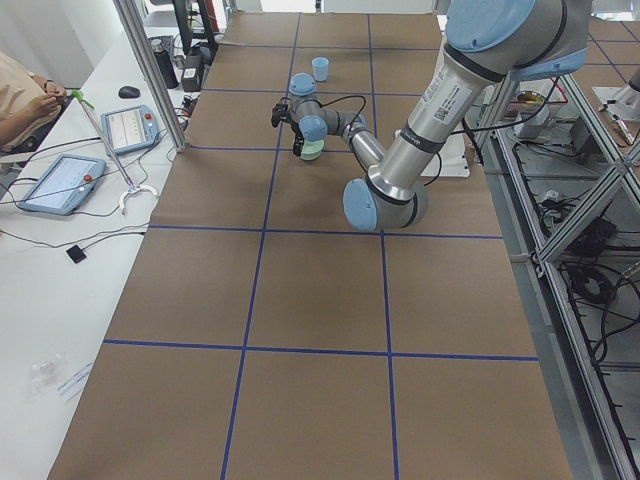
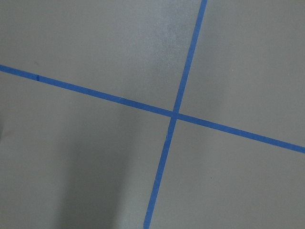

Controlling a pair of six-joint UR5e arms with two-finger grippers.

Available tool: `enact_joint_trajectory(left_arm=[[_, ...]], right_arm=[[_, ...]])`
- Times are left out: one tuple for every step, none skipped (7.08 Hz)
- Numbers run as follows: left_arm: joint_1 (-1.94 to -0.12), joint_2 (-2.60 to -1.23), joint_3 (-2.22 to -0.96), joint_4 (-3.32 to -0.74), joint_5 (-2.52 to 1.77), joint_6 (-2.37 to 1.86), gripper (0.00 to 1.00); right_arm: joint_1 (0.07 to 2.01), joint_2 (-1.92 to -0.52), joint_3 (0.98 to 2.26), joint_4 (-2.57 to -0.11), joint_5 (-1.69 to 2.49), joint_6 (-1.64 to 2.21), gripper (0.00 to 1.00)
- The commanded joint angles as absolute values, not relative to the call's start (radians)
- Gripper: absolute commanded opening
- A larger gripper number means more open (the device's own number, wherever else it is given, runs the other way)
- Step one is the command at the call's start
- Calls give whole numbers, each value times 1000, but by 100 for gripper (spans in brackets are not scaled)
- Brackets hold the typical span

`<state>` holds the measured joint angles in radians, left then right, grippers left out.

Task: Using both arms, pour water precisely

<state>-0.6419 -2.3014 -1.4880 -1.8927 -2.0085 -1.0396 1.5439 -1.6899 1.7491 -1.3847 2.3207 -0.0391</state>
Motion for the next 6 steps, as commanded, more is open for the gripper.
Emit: enact_joint_trajectory(left_arm=[[-759, -2196, -1660, -1704, -2078, -827, 100], [-822, -2099, -1762, -1628, -2082, -681, 100], [-918, -1994, -1834, -1608, -2079, -578, 100], [-1002, -1898, -1862, -1608, -2080, -416, 100], [-1094, -1835, -1858, -1605, -2083, -223, 100], [-1183, -1766, -1858, -1614, -2088, -109, 100]], right_arm=[[1539, -1686, 1759, -1359, 2354, 50, 100], [1531, -1686, 1769, -1311, 2370, 146, 100], [1513, -1696, 1773, -1240, 2375, 264, 100], [1482, -1707, 1793, -1200, 2375, 367, 100], [1445, -1729, 1849, -1200, 2370, 464, 100], [1407, -1744, 1903, -1198, 2361, 554, 100]])
